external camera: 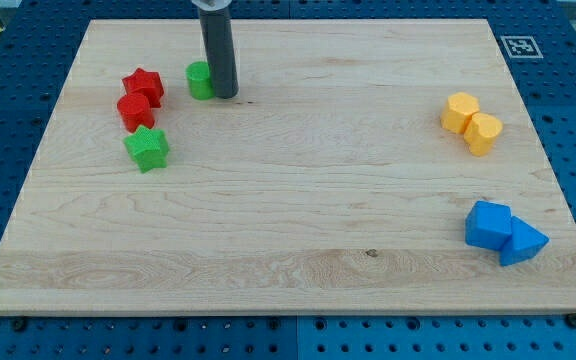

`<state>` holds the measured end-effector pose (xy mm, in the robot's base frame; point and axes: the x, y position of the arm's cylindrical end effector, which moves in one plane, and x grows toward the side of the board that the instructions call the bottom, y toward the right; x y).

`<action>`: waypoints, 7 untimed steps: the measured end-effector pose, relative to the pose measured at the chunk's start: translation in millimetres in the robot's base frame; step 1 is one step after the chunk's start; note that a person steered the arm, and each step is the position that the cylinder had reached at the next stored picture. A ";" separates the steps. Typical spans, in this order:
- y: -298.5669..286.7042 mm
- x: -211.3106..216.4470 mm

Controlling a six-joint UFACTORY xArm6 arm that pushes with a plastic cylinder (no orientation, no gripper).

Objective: Place the green circle at the top side of the red star

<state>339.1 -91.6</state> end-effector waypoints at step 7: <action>28.9 29.1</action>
